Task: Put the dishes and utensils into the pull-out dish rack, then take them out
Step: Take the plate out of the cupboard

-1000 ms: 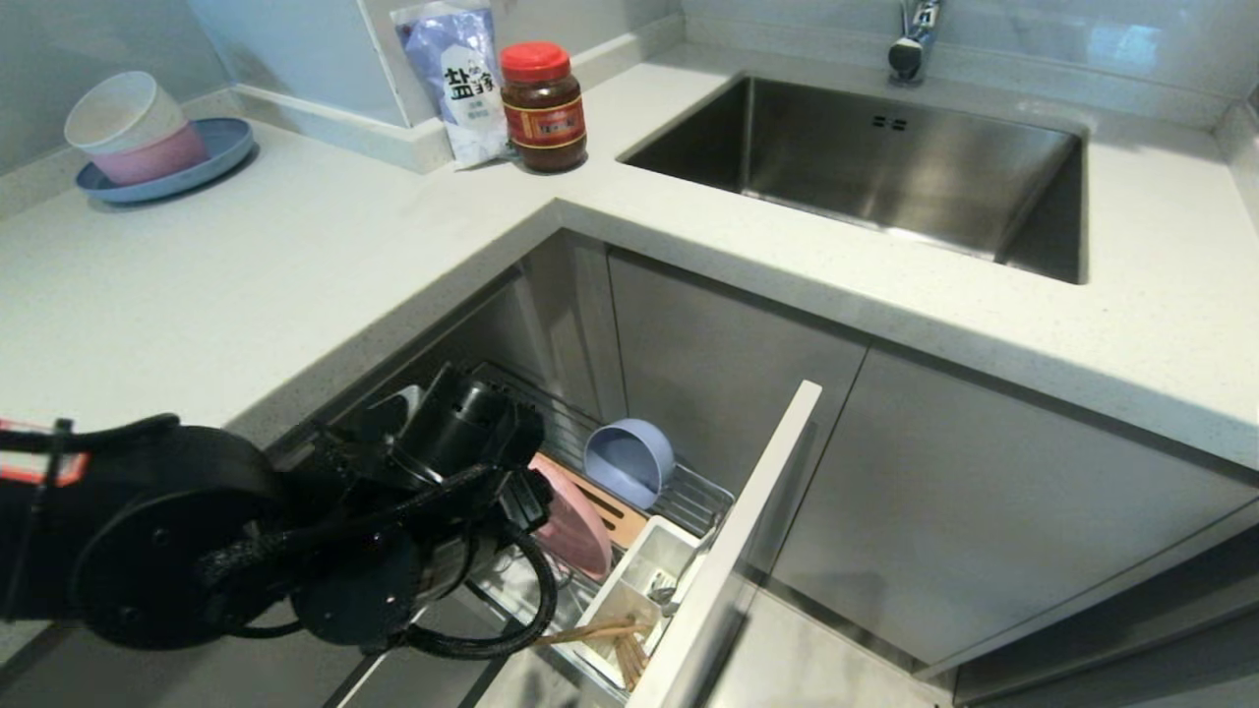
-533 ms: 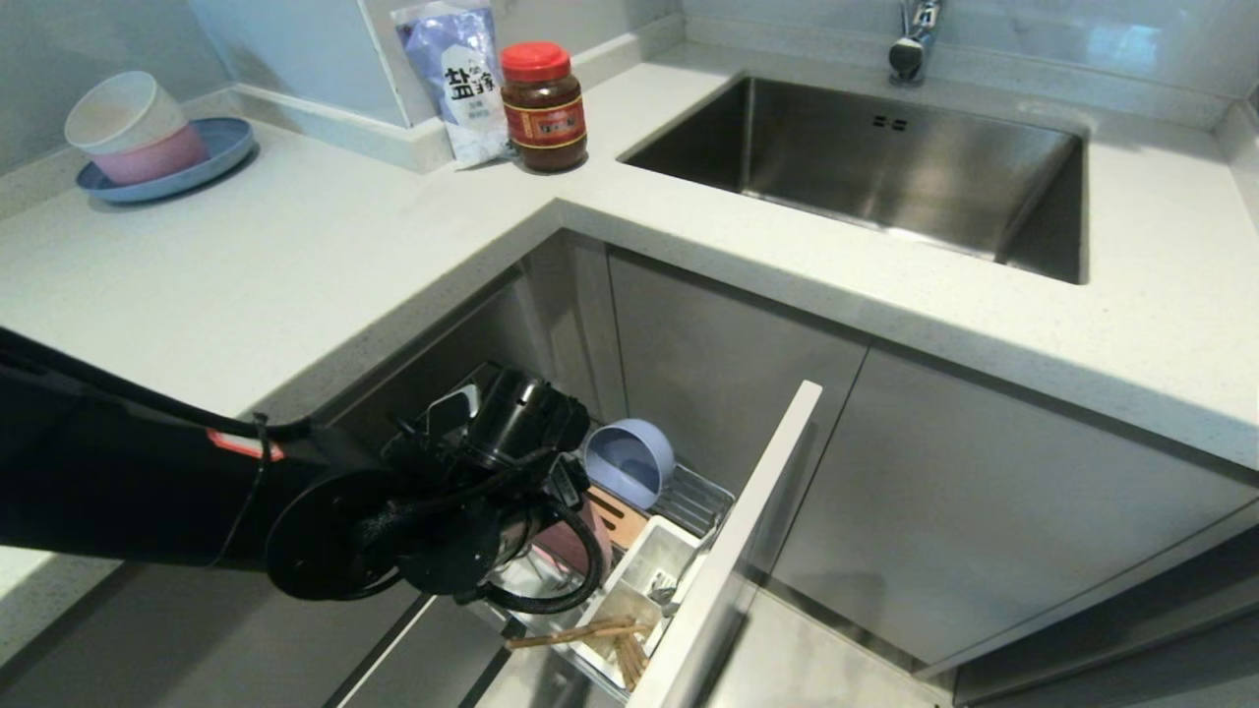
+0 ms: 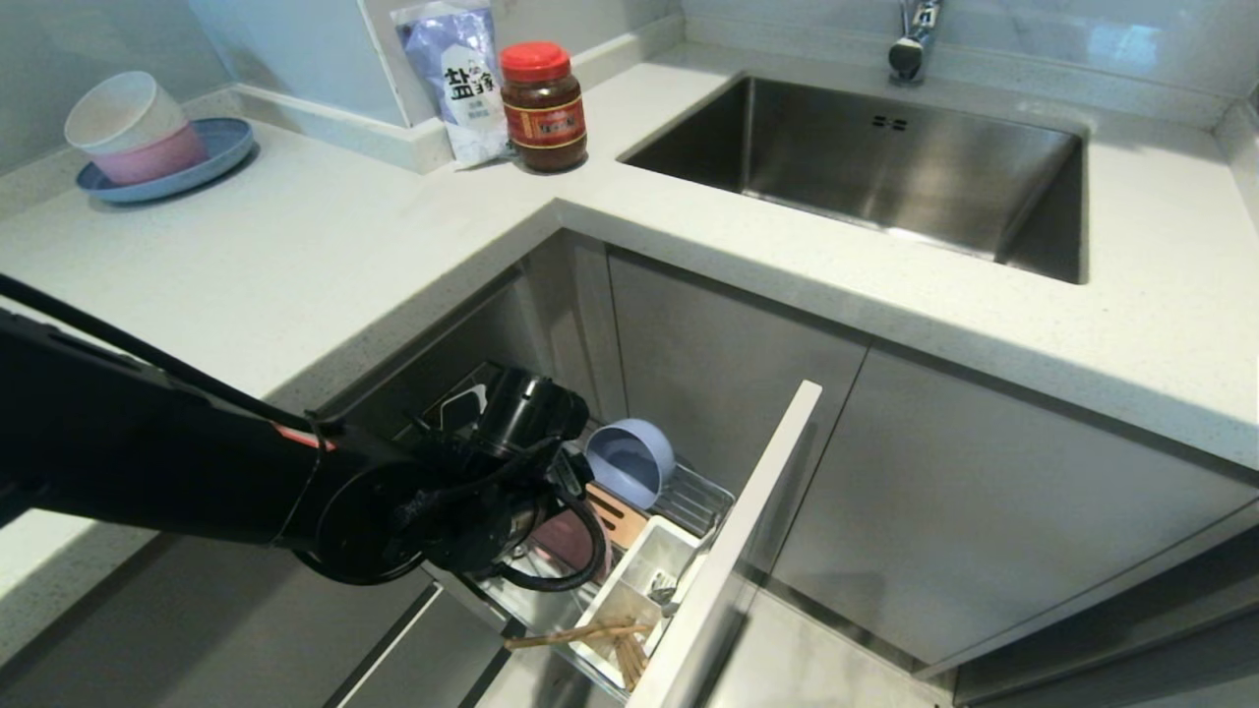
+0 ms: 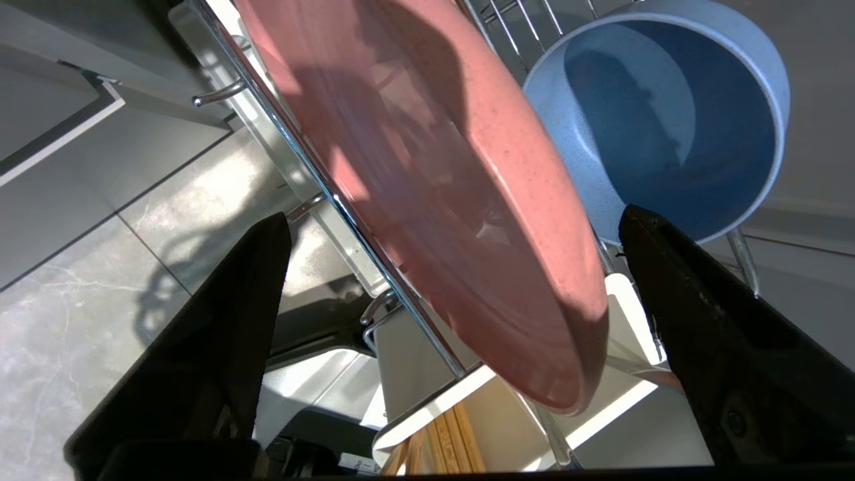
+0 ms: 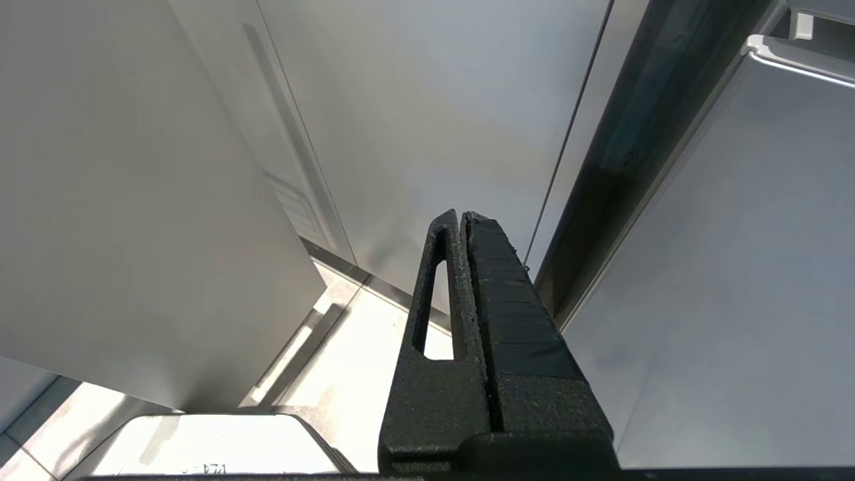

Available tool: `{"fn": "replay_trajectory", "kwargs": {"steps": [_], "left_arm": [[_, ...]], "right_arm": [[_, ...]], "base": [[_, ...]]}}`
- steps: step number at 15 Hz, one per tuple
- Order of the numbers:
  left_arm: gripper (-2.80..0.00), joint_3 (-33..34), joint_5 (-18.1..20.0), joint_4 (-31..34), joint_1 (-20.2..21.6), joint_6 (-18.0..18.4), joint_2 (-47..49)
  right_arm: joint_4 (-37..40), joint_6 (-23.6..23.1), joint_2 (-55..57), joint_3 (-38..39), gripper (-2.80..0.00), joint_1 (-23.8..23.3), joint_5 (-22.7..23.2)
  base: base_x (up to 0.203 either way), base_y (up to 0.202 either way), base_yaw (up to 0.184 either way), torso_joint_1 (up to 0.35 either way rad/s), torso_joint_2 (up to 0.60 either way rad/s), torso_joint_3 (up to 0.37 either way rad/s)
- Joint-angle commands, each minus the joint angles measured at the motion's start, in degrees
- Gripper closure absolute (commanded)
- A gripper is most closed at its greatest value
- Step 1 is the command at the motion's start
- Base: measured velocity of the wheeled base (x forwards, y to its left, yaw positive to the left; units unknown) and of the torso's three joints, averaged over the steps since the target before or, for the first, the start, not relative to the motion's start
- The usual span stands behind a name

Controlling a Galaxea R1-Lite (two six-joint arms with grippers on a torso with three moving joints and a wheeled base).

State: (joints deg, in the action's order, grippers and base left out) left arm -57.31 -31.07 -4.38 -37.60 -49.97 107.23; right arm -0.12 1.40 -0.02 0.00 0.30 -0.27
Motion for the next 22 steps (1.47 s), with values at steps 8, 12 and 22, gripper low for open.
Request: {"fn": "replay_trajectory", "kwargs": {"steps": [8, 12, 22], "left_arm": [[0.0, 0.09, -0.22, 0.35, -0.46, -0.3, -1.5], [0.0, 0.19, -0.22, 0.76, -0.63, -0.39, -2.82], [0.0, 0.38, -0.55, 1.81, -4.0, -0.42, -15.88]], "right_arm": [[-0.03, 0.0, -0.23, 0.09, 0.0, 0.01, 0.0], [0.02, 0.0, -0.24, 0.09, 0.0, -0.03, 0.0], [0.01, 0.0, -0.23, 0.09, 0.0, -0.01, 0.0]], "base": [[0.0, 0.0, 0.0, 0.0, 0.0, 0.0], [0.0, 0.0, 0.0, 0.0, 0.0, 0.0], [0.0, 0.0, 0.0, 0.0, 0.0, 0.0]]}}
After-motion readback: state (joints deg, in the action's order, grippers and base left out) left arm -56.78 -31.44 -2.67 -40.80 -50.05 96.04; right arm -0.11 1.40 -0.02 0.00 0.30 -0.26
